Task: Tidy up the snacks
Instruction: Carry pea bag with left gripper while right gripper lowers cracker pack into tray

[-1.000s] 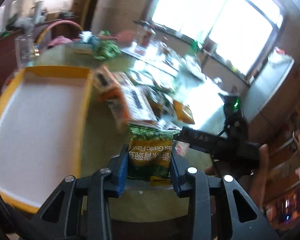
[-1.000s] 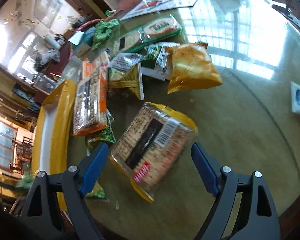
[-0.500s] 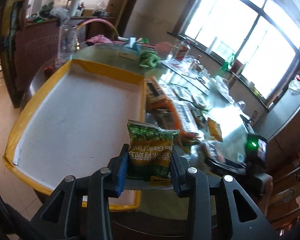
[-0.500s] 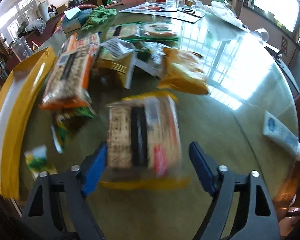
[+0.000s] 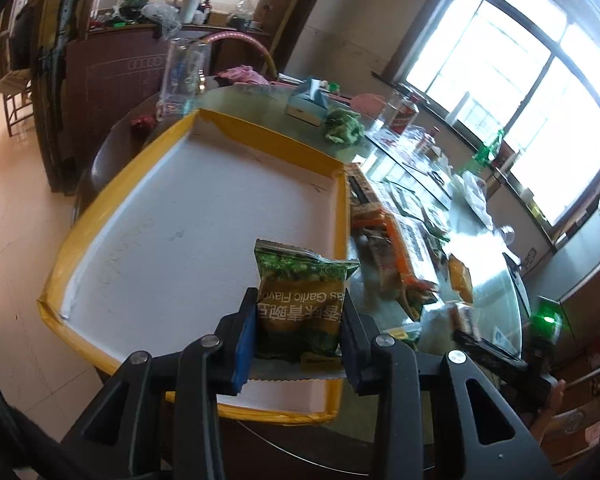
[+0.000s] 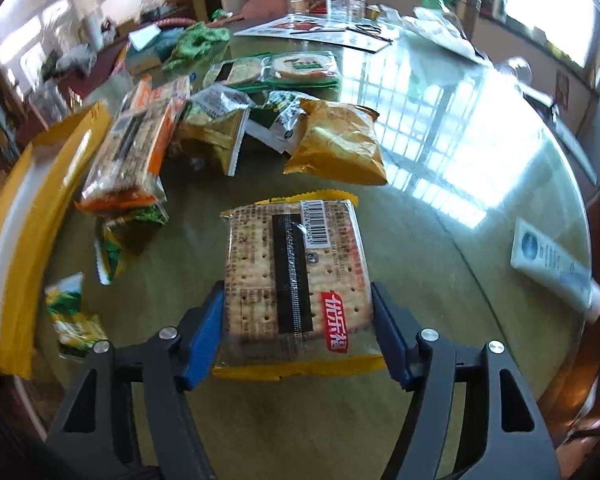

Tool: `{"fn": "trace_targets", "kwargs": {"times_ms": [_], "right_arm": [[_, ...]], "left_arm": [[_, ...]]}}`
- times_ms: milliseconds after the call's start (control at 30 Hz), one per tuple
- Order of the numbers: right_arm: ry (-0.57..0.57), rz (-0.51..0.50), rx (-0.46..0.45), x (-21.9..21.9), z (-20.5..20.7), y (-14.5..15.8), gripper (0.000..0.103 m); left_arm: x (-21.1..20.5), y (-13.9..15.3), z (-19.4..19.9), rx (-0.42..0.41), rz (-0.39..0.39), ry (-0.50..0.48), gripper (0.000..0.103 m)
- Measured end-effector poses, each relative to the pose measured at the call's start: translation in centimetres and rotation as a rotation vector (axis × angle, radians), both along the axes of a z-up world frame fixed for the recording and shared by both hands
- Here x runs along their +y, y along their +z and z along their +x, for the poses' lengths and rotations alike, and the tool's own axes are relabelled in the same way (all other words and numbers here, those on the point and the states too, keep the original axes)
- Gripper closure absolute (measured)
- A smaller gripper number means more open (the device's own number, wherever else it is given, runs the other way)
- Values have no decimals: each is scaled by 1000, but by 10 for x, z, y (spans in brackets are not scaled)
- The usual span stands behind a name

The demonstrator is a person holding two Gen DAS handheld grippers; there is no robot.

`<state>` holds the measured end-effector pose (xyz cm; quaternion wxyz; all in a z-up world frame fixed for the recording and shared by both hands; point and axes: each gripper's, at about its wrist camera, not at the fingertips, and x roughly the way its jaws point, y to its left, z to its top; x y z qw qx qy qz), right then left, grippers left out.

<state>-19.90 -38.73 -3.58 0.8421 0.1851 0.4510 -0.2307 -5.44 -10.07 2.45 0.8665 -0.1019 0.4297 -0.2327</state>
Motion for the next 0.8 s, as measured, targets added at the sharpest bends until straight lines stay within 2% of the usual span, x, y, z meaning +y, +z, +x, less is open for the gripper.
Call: {"fn": "trace_targets", "kwargs": {"times_ms": [133,233,367,533,667,800], "right_arm": [[14,-5,-145,18,-13,39,34],[132,24,-257,49,-7,70,34],[310,47,-321,100,16,94,34],[506,50,-321,169,65,100,34],[604,39,-249,213,102,78,34],[648,-46,-170,247,126,54,34]], "left_arm": [[13,-3,7,19,11,44,67],[20,-6,12,18,61,80,67],[32,-14,20,41,103,130,67],[43,-18,29,40,163,177,67],[53,-27,37,78,155,186,67],[61,-36,42,94,203,209,66]]}}
